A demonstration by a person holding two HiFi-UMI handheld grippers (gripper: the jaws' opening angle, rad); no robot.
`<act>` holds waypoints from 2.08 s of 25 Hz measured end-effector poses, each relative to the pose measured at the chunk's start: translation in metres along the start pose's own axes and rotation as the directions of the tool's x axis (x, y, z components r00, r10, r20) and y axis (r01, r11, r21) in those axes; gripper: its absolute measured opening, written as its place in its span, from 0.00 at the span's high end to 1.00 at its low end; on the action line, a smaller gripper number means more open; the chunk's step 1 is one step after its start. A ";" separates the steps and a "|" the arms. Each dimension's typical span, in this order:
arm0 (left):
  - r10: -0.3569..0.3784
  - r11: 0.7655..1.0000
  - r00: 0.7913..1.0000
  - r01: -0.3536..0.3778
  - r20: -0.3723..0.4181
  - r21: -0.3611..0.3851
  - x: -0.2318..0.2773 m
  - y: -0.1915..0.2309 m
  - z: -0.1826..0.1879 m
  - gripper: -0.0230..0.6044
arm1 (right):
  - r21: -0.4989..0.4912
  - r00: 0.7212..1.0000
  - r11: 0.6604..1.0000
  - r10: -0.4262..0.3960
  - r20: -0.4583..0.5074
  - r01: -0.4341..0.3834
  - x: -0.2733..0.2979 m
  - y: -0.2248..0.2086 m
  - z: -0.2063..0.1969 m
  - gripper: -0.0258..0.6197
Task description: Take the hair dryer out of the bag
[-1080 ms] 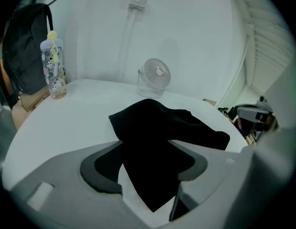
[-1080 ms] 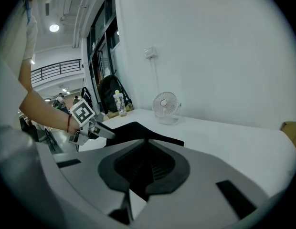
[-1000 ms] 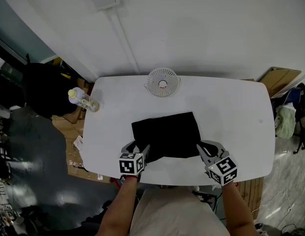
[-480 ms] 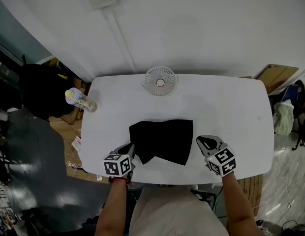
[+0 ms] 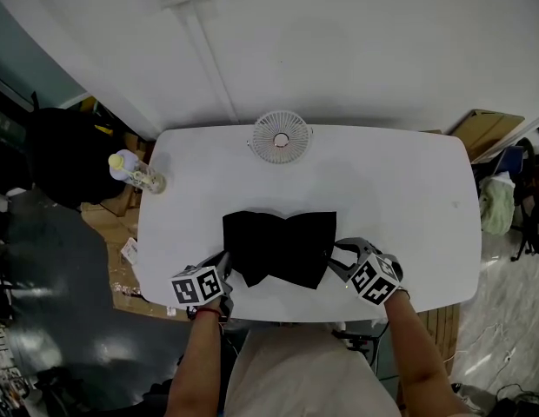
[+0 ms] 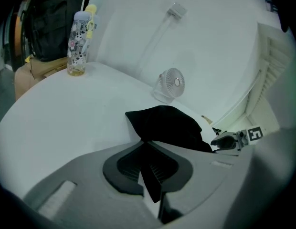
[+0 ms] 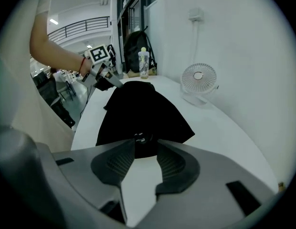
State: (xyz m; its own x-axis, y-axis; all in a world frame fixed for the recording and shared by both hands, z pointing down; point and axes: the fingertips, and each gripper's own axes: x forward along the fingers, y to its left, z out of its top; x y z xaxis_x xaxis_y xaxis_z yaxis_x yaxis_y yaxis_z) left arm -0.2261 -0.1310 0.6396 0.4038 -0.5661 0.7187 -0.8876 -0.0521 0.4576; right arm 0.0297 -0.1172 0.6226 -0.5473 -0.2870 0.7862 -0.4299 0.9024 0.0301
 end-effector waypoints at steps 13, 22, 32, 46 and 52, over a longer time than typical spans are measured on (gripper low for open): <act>-0.009 1.000 1.000 0.009 -0.024 0.000 0.003 0.001 -0.001 0.92 | -0.028 0.999 1.000 0.007 -0.050 -0.009 0.033 0.006 -0.003 0.63; -0.021 1.000 0.999 0.021 -0.032 -0.005 0.003 0.000 0.000 0.92 | -0.003 0.999 1.000 0.016 -0.040 -0.016 0.045 0.001 0.003 0.63; -0.017 1.000 0.999 0.017 -0.040 -0.007 0.005 0.003 -0.002 0.92 | -0.073 0.996 0.997 0.003 -0.095 -0.010 0.063 0.006 0.007 0.67; -0.018 0.998 1.000 0.018 -0.010 -0.052 0.002 0.007 0.009 0.92 | -0.126 0.997 0.992 -0.033 -0.073 0.024 0.057 0.008 0.005 0.72; 0.013 0.999 1.000 -0.012 0.019 -0.048 -0.006 0.011 0.020 0.92 | -0.130 0.996 0.991 -0.035 -0.084 0.023 0.043 0.003 -0.006 0.73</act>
State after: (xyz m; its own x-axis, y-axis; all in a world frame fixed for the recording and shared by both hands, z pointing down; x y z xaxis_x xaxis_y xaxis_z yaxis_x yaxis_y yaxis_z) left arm -0.2432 -0.1448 0.6298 0.3882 -0.5820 0.7145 -0.8807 -0.0058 0.4737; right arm 0.0089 -0.1252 0.6601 -0.4697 -0.2900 0.8338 -0.3453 0.9296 0.1288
